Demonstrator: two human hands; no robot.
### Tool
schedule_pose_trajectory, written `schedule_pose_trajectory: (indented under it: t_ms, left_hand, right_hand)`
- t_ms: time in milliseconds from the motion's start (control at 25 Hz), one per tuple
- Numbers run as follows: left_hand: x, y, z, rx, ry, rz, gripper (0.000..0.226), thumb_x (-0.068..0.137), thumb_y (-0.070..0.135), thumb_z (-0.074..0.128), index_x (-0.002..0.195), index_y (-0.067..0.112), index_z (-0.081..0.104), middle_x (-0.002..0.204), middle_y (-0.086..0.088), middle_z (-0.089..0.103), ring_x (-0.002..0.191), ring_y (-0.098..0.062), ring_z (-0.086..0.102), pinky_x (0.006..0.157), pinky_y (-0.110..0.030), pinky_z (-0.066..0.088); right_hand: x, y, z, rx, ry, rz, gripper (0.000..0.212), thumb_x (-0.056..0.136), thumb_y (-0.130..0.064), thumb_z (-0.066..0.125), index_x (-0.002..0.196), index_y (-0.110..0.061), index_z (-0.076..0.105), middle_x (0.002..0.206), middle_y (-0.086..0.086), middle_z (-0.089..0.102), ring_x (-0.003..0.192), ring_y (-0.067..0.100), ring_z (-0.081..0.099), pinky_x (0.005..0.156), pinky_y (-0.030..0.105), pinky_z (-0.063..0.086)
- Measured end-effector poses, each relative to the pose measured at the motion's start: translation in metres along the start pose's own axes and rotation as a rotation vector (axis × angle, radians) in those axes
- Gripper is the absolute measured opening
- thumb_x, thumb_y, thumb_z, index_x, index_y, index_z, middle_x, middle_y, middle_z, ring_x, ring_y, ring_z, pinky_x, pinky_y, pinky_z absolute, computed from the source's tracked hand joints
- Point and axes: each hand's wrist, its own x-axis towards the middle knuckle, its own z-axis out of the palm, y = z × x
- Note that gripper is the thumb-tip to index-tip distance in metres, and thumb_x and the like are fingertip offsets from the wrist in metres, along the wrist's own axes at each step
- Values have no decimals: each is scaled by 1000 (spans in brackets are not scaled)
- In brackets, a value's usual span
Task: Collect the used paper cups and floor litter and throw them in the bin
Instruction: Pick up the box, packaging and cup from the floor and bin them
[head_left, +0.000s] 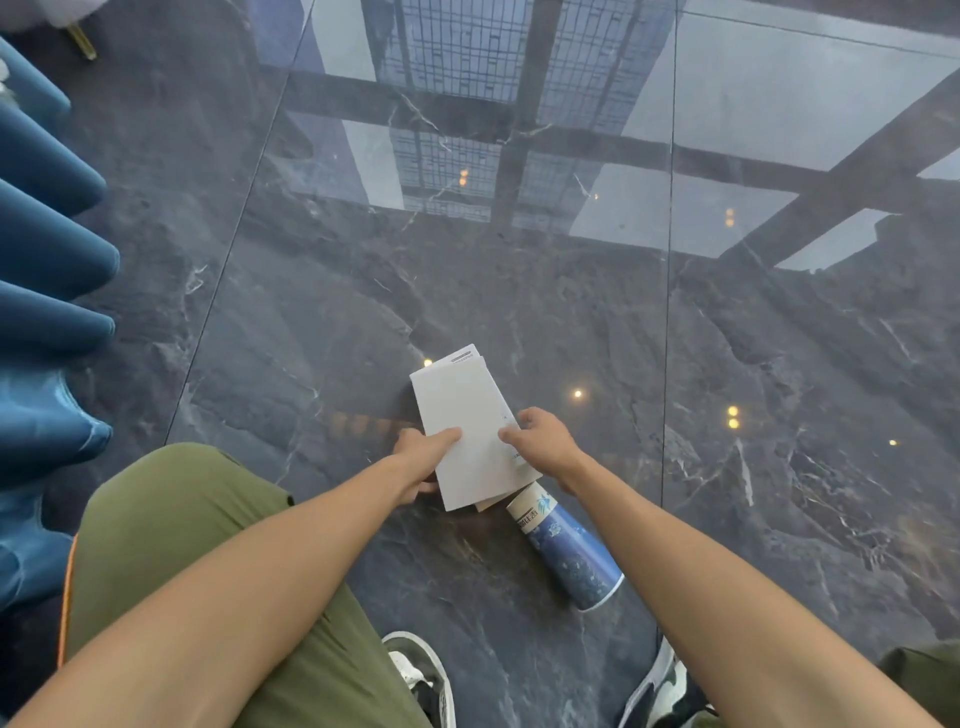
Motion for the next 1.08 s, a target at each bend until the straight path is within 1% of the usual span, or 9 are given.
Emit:
schedule_pose_trajectory:
  t_ms: [120, 240, 360, 440, 600, 760, 840, 1000, 1080]
  left_hand:
    - [3, -3, 3, -34, -91, -43, 49, 95, 39, 66, 135, 12, 59, 123, -8, 73, 114, -30, 68, 100, -48, 54]
    - [2, 4, 5, -82, -113, -41, 52, 94, 46, 67, 134, 14, 61, 124, -7, 72, 117, -29, 66, 104, -47, 51]
    - [11, 7, 10, -146, -93, -22, 94, 60, 68, 85, 134, 17, 59, 122, -3, 73, 116, -28, 67, 106, -50, 50]
    - [16, 10, 15, -233, -30, 19, 121, 38, 67, 94, 136, 12, 51, 122, -6, 73, 109, -28, 71, 99, -52, 56]
    - [-1, 29, 26, -265, 80, 117, 84, 72, 45, 90, 127, 13, 36, 105, -5, 62, 91, -21, 67, 74, -38, 59]
    - [-11, 33, 34, -249, 114, 149, 69, 82, 36, 85, 122, 12, 34, 98, -1, 54, 81, -14, 59, 59, -29, 47]
    - [-14, 34, 39, -265, 98, 142, 68, 82, 36, 85, 121, 12, 34, 99, -1, 55, 81, -14, 59, 58, -29, 47]
    - [-15, 35, 46, -263, 109, 158, 66, 84, 34, 84, 122, 12, 35, 97, 0, 55, 80, -13, 59, 57, -29, 45]
    - [-16, 37, 49, -260, 118, 169, 68, 82, 33, 85, 124, 12, 37, 101, 0, 57, 83, -15, 61, 59, -30, 47]
  right_hand:
    - [-2, 2, 5, 13, -78, -14, 41, 96, -22, 58, 136, -14, 57, 134, 5, 60, 112, 20, 57, 93, 35, 46]
    - [-5, 7, 1, 162, -79, -28, 41, 97, -15, 56, 137, -15, 57, 133, -2, 61, 112, 15, 56, 82, 25, 42]
    - [-11, 9, -10, 287, -90, -35, 39, 95, -11, 56, 134, -18, 58, 130, -6, 62, 106, 7, 58, 76, 21, 41]
    - [-13, 13, -13, 353, -138, -38, 43, 92, -8, 55, 134, -18, 57, 123, -9, 64, 102, 3, 58, 74, 20, 44]
    - [-22, 34, -8, 223, -62, -25, 73, 69, -33, 66, 138, -18, 47, 127, -4, 60, 116, 16, 61, 98, 36, 52]
    - [-39, 63, -3, -507, -140, 26, 82, 66, -49, 76, 132, -13, 42, 128, 9, 50, 121, 30, 53, 100, 47, 49]
    - [-43, 78, 1, -694, -125, 20, 79, 71, -49, 78, 131, -13, 42, 131, 10, 49, 122, 31, 51, 99, 46, 48]
    - [-36, 89, -2, -549, -106, 76, 68, 75, -46, 74, 128, -16, 44, 127, 9, 55, 112, 29, 59, 94, 45, 54]
    - [-28, 86, -16, -420, -1, 96, 65, 73, -49, 72, 123, -15, 46, 121, 10, 57, 105, 31, 62, 88, 44, 55]
